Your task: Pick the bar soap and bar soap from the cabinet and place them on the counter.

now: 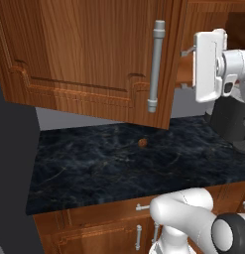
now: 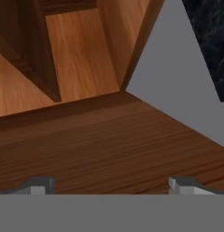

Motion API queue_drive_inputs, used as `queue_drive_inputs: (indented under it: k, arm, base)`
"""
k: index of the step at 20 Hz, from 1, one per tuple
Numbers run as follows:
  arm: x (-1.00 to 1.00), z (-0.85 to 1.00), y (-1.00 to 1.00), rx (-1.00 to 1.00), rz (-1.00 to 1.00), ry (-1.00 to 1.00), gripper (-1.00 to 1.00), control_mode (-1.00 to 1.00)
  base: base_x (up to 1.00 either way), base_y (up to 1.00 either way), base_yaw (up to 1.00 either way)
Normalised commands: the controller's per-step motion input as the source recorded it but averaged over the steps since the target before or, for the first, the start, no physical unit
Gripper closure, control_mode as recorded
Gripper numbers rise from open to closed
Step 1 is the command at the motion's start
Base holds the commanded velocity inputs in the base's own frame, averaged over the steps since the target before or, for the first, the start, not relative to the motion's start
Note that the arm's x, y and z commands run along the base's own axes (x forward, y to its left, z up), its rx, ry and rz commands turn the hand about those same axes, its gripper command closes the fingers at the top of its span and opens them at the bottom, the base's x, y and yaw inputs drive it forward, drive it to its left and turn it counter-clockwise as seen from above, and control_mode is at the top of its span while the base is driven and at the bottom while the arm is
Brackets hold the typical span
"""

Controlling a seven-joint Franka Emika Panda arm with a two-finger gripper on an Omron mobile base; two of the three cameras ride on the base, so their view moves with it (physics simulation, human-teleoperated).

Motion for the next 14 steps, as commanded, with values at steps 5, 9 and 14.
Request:
queue_drive_inputs:
  k: [5,9,14]
  arm:
    - [0.0,-0.01,0.14,0.0,0.06,0.0,-1.0,-1.0]
    - [0.0,0.0,0.2,0.0,0.05,0.0,-1.0,-1.0]
    - [0.0,0.0,0.17,0.0,0.04,0.0,-1.0,-1.0]
  base:
    - [0.0,0.0,0.0]
    - [0.0,0.0,0.0]
    - [0.0,0.0,0.0]
